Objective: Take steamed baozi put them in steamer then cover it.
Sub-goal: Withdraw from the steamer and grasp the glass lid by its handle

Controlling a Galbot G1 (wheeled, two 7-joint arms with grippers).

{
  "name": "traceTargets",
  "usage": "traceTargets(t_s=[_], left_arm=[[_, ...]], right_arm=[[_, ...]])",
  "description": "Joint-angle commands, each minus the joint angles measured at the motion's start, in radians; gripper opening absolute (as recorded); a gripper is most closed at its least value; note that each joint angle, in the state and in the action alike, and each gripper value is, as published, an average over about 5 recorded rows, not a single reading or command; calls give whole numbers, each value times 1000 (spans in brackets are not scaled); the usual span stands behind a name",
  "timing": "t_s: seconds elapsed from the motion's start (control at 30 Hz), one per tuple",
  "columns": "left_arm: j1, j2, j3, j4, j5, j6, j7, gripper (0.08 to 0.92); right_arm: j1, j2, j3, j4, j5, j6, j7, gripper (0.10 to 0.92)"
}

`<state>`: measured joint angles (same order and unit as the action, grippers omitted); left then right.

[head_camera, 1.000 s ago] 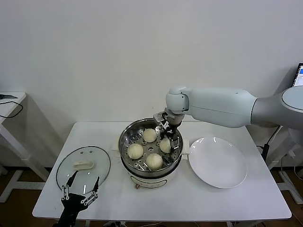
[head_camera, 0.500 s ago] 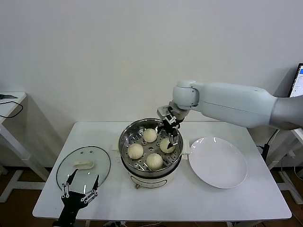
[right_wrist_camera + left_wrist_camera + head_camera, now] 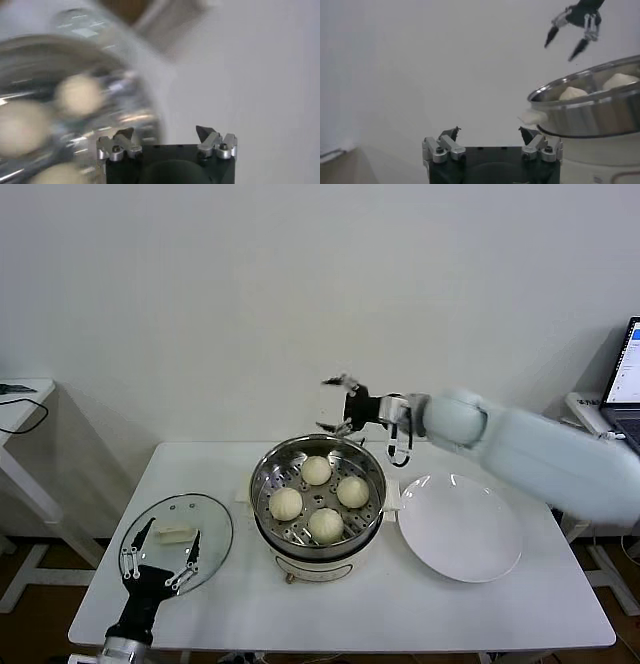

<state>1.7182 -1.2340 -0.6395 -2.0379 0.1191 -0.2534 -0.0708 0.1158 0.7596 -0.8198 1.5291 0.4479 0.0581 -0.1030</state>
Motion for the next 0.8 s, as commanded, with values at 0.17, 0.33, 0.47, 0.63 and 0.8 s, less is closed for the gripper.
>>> traceTargets(t_s=[0.17,0.33,0.47,0.63,0.8], left_arm=[[-122,9,-4,108,357,6,-111,823],[-160,13,-10,201,547,11,-153,823],[-180,30,-18,295,715,27,-166,823],[-203,36,-22,432,942,18,-195,823],[-234,26,-9,512,1036,4,-243,823]], right_arm=[[-1069,114,1130,-49,-81,335,473,823],[-1220,284,1311,-69,-104,395,429,823],[-1316,385,1383,-64,-112,431,402,823],[-1387,465,1400,-33,-119,447,379,823],[-1418,497,1391,-29,-136,455,367,823]])
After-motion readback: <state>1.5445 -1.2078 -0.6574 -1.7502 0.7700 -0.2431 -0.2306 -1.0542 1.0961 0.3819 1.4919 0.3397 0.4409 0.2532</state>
